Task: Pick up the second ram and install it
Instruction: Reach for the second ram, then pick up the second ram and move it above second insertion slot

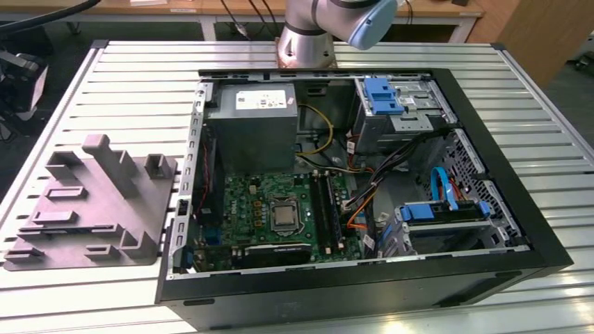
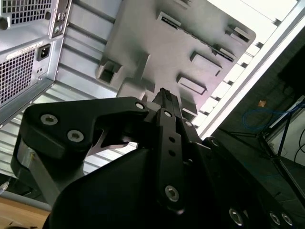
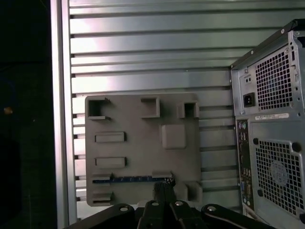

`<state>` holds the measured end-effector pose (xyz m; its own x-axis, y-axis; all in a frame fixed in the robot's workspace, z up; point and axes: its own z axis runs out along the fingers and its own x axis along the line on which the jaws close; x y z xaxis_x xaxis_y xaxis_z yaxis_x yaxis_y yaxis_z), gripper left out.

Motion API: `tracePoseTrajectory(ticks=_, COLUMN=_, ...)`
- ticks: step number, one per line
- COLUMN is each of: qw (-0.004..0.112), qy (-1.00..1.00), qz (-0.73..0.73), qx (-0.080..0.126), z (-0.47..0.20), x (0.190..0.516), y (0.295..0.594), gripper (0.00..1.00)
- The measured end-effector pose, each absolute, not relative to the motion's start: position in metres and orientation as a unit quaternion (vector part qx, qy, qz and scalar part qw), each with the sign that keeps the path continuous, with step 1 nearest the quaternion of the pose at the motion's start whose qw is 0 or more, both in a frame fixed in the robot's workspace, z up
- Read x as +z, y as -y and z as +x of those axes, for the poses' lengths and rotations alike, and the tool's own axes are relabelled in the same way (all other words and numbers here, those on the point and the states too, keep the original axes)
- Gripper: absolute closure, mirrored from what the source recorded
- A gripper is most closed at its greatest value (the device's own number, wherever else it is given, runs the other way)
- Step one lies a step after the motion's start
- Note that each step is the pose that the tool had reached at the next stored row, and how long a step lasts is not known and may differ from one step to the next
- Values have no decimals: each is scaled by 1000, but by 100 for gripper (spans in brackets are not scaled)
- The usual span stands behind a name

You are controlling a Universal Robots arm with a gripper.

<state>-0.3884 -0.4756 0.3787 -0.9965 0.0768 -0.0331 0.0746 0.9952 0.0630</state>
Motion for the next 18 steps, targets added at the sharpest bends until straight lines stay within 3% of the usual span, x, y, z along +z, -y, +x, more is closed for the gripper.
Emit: tracePoseTrajectory(ticks=18, qw=18, qy=-999, qz=38, qx=31, z=-410, x=364, y=482, gripper=90)
